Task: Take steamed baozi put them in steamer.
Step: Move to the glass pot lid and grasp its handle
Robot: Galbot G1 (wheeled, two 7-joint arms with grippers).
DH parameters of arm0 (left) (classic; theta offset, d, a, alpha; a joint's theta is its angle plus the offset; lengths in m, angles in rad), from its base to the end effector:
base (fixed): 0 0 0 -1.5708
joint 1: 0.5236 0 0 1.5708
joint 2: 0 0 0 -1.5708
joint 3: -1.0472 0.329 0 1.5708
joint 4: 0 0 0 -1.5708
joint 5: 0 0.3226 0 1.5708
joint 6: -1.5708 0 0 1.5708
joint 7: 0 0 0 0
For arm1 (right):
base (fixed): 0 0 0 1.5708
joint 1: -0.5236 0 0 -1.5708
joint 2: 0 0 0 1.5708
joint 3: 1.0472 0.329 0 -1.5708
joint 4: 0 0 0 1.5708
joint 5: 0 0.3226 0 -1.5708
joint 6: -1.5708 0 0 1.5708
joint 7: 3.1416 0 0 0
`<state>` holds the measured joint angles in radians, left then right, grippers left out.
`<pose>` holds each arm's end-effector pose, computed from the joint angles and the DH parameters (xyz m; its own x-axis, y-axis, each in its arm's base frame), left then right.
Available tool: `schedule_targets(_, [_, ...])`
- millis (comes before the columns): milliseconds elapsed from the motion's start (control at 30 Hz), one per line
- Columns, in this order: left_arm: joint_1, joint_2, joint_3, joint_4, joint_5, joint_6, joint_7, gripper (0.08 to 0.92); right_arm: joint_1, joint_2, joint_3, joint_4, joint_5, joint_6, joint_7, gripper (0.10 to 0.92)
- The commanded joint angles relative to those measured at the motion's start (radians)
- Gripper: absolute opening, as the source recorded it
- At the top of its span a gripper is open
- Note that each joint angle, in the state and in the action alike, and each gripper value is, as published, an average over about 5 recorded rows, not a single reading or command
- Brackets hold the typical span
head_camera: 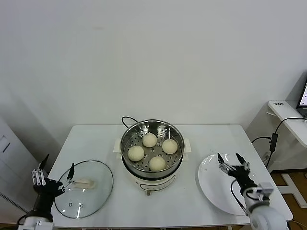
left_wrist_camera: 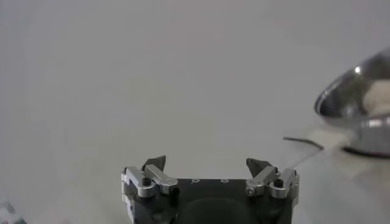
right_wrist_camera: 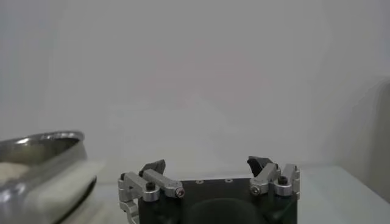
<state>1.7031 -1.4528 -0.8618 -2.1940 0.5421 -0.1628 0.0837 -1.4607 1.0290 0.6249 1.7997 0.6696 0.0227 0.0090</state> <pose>0.1169 0.1029 -0.2533 -0.9977 -0.0229 -0.0631 -0.0626 0.6582 0.7503 0.2047 -0.1591 -0.3113 -0.9894 -0.0210 0.1437 -0.0033 0.9925 0.1223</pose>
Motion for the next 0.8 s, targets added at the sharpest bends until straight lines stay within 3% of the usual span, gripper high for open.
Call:
schedule_targets(33, [0.07, 0.05, -0.041, 0.242, 0.666, -0.419, -0.262, 0.823, -0.216, 0.091, 0.165, 0.101, -0.062, -0.009, -0.007, 0.823])
schedule_targets(133, [0.037, 0.047, -0.037, 0.334, 0.86, -0.456, -0.383, 0.823, -0.215, 0.1, 0.165, 0.105, -0.067, -0.01, -0.007, 0.823])
schedule_targets(233, [-0.016, 0.05, -0.037, 0.411, 0.981, -0.47, -0.434, 0.823, -0.216, 0.108, 0.164, 0.112, -0.072, -0.011, -0.006, 0.823])
schedule_targets(800, [-0.158, 0.054, -0.027, 0.542, 1.021, -0.362, -0.404, 0.823, -0.239, 0.131, 0.164, 0.141, -0.089, -0.009, -0.009, 0.823])
